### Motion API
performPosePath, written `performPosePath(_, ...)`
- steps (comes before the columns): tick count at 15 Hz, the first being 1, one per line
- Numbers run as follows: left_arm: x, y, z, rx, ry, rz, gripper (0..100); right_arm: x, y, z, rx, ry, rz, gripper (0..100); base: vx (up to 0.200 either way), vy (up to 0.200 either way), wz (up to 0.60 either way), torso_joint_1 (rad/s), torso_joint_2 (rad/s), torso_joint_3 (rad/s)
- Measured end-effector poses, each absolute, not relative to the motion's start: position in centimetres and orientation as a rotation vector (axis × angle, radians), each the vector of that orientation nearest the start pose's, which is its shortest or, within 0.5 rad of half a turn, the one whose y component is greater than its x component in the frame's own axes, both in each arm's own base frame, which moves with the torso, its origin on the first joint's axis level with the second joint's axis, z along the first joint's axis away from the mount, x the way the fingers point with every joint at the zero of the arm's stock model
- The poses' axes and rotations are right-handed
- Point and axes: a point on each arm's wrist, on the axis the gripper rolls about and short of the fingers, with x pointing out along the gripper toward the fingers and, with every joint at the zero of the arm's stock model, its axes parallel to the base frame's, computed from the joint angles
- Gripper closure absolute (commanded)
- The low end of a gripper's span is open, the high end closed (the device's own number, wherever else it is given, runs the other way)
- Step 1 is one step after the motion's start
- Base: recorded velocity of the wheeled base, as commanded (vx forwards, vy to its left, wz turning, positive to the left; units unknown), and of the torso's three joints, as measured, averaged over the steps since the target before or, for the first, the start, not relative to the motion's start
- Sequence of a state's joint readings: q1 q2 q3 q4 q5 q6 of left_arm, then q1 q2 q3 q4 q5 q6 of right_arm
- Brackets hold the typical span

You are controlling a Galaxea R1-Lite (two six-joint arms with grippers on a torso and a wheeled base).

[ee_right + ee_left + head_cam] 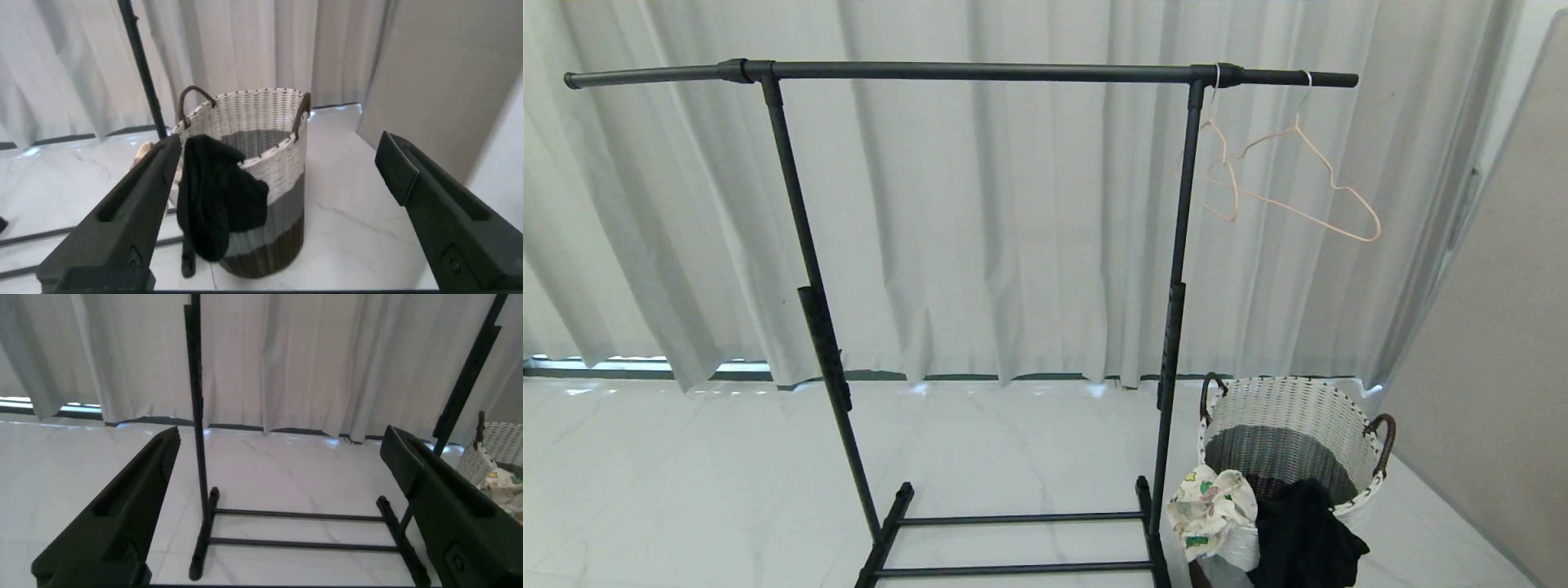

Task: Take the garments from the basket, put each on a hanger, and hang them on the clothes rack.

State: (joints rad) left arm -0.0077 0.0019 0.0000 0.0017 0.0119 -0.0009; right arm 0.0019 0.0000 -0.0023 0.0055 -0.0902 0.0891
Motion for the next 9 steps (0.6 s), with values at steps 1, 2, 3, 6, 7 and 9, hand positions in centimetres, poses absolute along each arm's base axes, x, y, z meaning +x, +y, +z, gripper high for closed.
performPosePath(1, -2.27, 0.04, 7.54, -0.001, 0.003, 0.004, 0, -2.31, -0.21, 7.55, 0.09, -0.001, -0.088, 0, 0.2, 0.0, 0.0, 0.007, 0.0, 0.007)
performPosePath(2, -2.27, 0.04, 7.53, -0.001, 0.004, 0.005, 0, -2.31, -0.21, 7.58, 0.09, -0.002, -0.089, 0, 0.2, 0.0, 0.0, 0.002, 0.0, -0.002)
performPosePath(3, -2.27, 0.04, 7.54, -0.001, 0.003, 0.005, 0, -2.31, -0.21, 7.56, 0.09, -0.001, -0.089, 0, 0.2, 0.0, 0.0, 0.002, 0.0, -0.002)
performPosePath(6, -2.27, 0.04, 7.53, -0.002, 0.004, 0.005, 0, -2.3, -0.21, 7.54, 0.091, 0.001, -0.088, 0, 0.2, 0.0, 0.0, 0.001, 0.0, 0.001)
performPosePath(7, -2.27, 0.04, 7.54, -0.003, 0.003, 0.006, 0, -2.3, -0.21, 7.53, 0.09, 0.001, -0.088, 0, 0.2, 0.0, 0.0, 0.002, 0.0, -0.002)
performPosePath(9, -2.27, 0.04, 7.54, -0.005, 0.003, 0.005, 0, -2.3, -0.21, 7.53, 0.09, 0.0, -0.088, 0, 0.0, 0.0, 0.0, 0.0, 0.0, 0.0)
